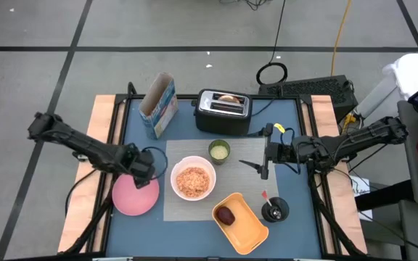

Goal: Arrange a breakfast setting
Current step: Put the pink plate on the gray table mat to the bottom right of the green cup

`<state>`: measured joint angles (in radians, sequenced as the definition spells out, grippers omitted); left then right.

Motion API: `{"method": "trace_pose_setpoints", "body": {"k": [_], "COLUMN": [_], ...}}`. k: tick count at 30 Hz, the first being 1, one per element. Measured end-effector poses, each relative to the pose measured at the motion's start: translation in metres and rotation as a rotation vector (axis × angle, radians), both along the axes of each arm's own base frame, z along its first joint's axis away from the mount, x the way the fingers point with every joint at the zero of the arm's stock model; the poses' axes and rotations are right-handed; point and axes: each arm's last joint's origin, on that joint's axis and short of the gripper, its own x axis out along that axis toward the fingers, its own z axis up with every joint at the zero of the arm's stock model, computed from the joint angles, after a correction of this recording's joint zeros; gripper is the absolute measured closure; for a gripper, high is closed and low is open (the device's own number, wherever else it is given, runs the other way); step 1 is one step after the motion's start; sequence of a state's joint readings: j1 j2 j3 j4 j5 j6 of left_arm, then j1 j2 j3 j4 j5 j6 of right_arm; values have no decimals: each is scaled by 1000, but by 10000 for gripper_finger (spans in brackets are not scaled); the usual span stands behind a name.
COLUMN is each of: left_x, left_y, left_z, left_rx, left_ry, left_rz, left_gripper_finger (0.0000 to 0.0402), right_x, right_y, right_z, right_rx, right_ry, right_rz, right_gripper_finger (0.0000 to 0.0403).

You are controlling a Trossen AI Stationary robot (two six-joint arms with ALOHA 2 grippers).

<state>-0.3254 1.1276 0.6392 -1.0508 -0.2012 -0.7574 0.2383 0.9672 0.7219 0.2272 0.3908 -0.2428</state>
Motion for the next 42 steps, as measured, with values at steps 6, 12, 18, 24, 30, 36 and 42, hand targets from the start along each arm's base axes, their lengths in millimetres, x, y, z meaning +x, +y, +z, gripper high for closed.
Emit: {"method": "trace_pose_setpoints", "body": {"k": [6,12,18,24,30,36,42], "left_x": [9,15,18,22,26,26,26], "left_y": [11,19,23,23,22,22,22], "left_z": [-11,-19,-25,-29,-29,-29,-29], "left_rx": [9,-41,-61,-107,-135,-135,-135], "left_ry": [111,185,228,220,187,188,189], "left_rz": [-60,-92,-118,-136,-159,-164,-175], "left_gripper_finger": [3,12,58,103,150,208,275], "right_x": [0,0,0,0,0,0,0], "right_y": [0,0,0,0,0,0,0], "right_z": [0,0,0,0,0,0,0], "right_rx": [0,0,0,25,24,22,22], "right_ry": [0,0,1,-3,-3,-3,-3], "right_rz": [0,0,0,-2,-2,-1,-2], "right_gripper_finger": [14,14,14,14,14,14,14]}}
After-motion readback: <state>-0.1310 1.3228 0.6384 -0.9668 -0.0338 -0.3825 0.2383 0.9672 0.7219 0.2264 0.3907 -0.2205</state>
